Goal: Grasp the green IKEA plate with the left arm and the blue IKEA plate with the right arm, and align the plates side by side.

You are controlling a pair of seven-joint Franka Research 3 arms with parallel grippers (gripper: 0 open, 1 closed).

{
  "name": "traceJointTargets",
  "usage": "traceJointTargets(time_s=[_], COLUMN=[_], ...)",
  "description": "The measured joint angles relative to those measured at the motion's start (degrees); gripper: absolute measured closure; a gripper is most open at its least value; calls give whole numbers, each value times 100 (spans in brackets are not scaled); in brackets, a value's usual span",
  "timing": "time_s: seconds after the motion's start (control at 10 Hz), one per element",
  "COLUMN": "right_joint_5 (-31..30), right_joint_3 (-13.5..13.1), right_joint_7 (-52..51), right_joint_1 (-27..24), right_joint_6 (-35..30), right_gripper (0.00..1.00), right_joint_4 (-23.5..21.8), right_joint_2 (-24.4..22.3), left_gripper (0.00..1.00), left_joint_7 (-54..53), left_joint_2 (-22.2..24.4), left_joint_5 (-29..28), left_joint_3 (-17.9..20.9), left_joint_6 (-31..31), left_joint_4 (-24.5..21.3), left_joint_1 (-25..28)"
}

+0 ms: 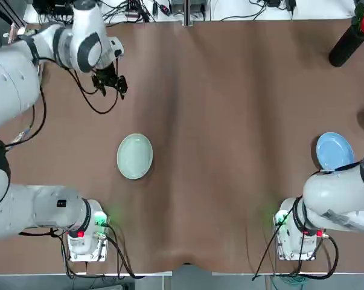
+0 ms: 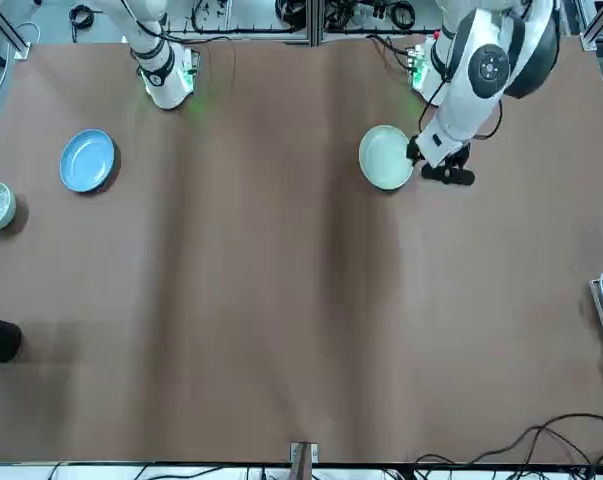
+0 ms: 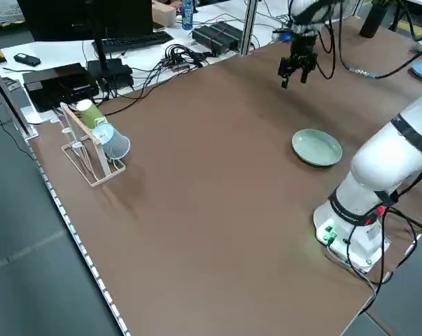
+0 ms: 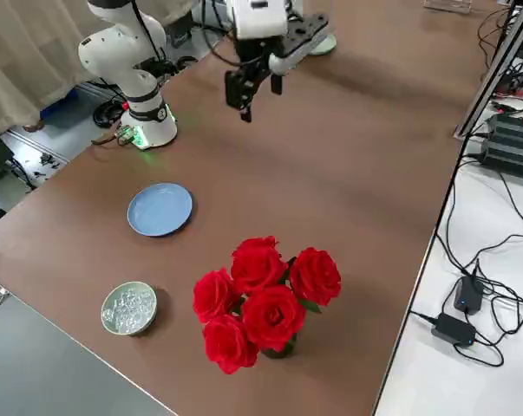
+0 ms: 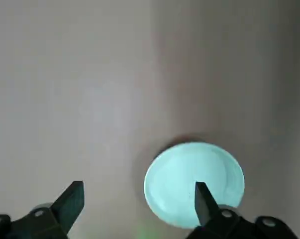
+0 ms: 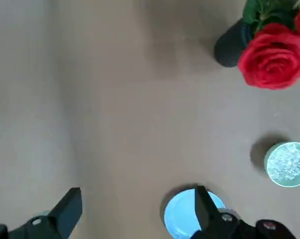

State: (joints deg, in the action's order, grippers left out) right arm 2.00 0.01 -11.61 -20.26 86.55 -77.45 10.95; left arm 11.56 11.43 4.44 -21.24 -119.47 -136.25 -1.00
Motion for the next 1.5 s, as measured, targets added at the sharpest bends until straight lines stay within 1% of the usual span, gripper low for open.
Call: traceJointTargets(time_s=[0.1,0.2,0.3,0.4,0.5,0.6,0.7,0.8,1.0,1.1,1.3,1.5], right_joint_5=[0,0,0,3,13,19,20,20,22,24,103,212], right_joint_3=[-3,-4,-6,-6,-6,3,4,1,-5,-6,-11,-13], right_joint_7=[-45,-73,-100,-110,-110,-109,-107,-173,-299,-310,-333,-338], right_joint_1=[-184,-355,-501,-591,-623,-623,-639,-704,-823,-911,-1084,-1223], right_joint_6=[190,555,941,1392,1799,2009,2121,2157,1965,2117,2953,3933], right_gripper=[0,0,0,0,0,0,0,0,0,0,0,0], right_joint_4=[-230,-626,-1193,-1966,-2850,-3553,-3960,-4216,-4475,-4691,-5401,-6094], right_joint_2=[15,-20,-201,-585,-1089,-1533,-1797,-1905,-1912,-1902,-1787,-1508], left_gripper=[0,0,0,0,0,0,0,1,0,0,0,0], left_joint_7=[29,56,66,67,69,70,85,245,1044,1328,1647,1822], left_joint_2=[-49,-136,-227,-321,-457,-599,-716,-858,-1103,-1127,-1124,-1140], left_joint_5=[1,2,2,3,4,4,5,9,10,10,10,10], left_joint_3=[1,-1,-1,-1,-1,1,-13,-118,-670,-925,-1261,-1384], left_joint_6=[-291,-427,-465,-472,-457,-455,-422,-494,-1138,-1238,-1253,-1256], left_joint_4=[-162,-232,-235,-223,-188,-169,-183,-268,-624,-763,-993,-1266], left_joint_1=[8,7,9,10,15,21,14,-5,-86,-113,-125,-125])
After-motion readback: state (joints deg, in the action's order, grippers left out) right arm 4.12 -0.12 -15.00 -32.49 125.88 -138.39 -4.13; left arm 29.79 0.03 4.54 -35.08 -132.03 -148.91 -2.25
